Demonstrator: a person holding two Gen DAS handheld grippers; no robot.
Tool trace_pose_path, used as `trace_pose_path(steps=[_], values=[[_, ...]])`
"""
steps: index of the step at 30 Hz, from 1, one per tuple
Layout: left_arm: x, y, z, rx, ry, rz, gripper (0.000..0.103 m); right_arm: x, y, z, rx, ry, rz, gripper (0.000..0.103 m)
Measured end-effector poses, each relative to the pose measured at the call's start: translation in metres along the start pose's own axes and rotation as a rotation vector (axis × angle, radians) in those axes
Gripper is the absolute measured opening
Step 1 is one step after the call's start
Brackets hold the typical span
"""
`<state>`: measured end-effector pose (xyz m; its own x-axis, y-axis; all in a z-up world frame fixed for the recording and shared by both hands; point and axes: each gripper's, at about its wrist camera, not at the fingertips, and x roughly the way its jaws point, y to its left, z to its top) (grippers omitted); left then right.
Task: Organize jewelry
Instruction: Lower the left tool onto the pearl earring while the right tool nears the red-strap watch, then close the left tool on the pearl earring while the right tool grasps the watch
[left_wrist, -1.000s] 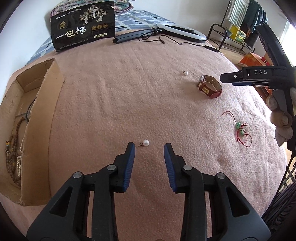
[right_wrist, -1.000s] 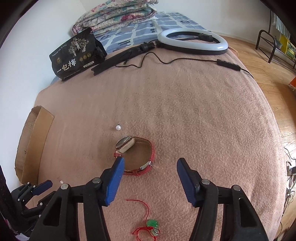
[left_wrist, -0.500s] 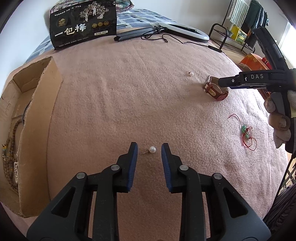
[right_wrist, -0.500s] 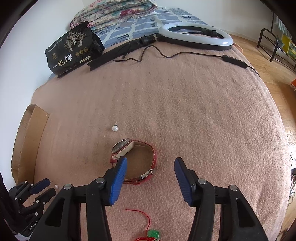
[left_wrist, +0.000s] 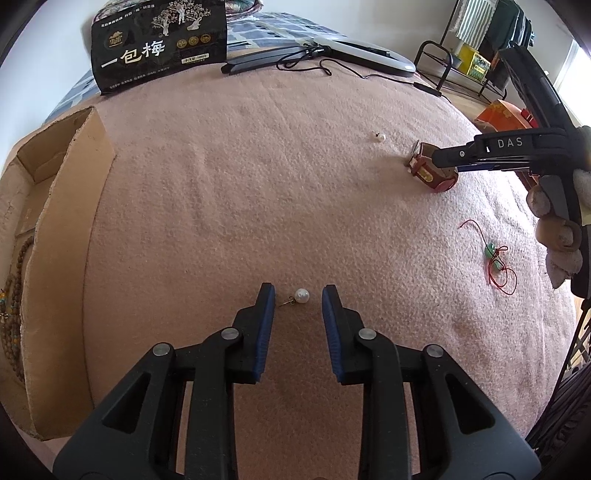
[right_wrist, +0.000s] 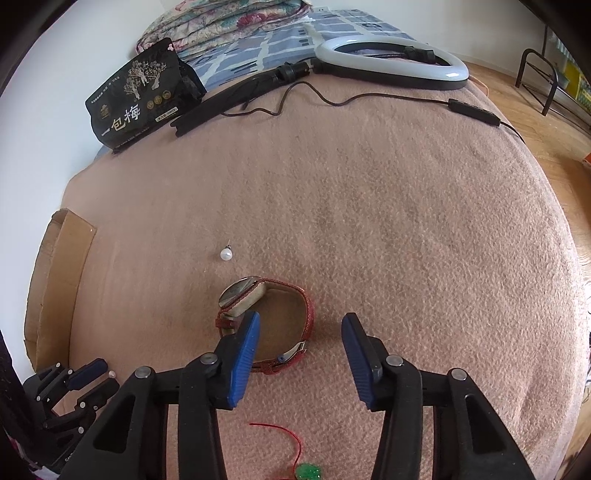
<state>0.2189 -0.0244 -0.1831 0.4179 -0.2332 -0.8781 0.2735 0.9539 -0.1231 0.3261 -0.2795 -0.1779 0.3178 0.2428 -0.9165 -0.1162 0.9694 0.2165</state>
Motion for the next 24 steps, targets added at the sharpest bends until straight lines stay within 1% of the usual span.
trace_pose_path(steps=[5, 6, 7, 9, 10, 11, 12, 13, 15, 20, 21, 24], values=[[0.002, 0.0, 0.0, 0.007, 0.002, 0.002, 0.026, 0.002, 0.001, 0.001, -0.004, 0.004, -0.001, 0.047], [0.002, 0.0, 0.0, 0.005, 0.002, 0.002, 0.024, 0.003, 0.002, 0.001, -0.008, 0.007, -0.002, 0.046], [0.003, 0.0, 0.0, 0.004, 0.003, 0.004, 0.02, 0.005, 0.003, 0.0, -0.011, 0.012, -0.005, 0.045], [0.005, 0.001, 0.001, 0.006, 0.008, 0.013, 0.016, 0.007, 0.003, -0.001, -0.014, 0.018, -0.008, 0.04], [0.006, 0.001, 0.001, 0.007, 0.009, 0.014, 0.016, 0.008, 0.004, -0.001, -0.017, 0.02, -0.01, 0.038], [0.007, 0.002, 0.001, 0.008, 0.008, 0.014, 0.016, 0.008, 0.004, -0.001, -0.021, 0.021, -0.014, 0.034], [0.007, 0.001, 0.001, 0.012, 0.005, 0.016, 0.014, 0.009, 0.005, -0.002, -0.025, 0.022, -0.021, 0.03], [0.007, 0.001, 0.001, 0.017, 0.002, 0.023, 0.009, 0.009, 0.005, -0.002, -0.029, 0.022, -0.027, 0.027], [0.007, 0.002, 0.002, 0.015, 0.0, 0.022, 0.009, 0.009, 0.006, -0.003, -0.026, 0.021, -0.02, 0.018], [0.005, 0.001, 0.001, 0.018, -0.007, 0.026, 0.009, 0.007, 0.007, -0.004, -0.025, 0.01, -0.027, 0.015], [0.004, 0.001, 0.001, 0.016, -0.01, 0.027, 0.009, 0.005, 0.007, -0.004, -0.026, 0.005, -0.03, 0.013], [0.0, 0.003, 0.002, 0.009, -0.019, 0.029, 0.009, -0.002, 0.008, -0.004, -0.028, -0.015, -0.036, 0.011]])
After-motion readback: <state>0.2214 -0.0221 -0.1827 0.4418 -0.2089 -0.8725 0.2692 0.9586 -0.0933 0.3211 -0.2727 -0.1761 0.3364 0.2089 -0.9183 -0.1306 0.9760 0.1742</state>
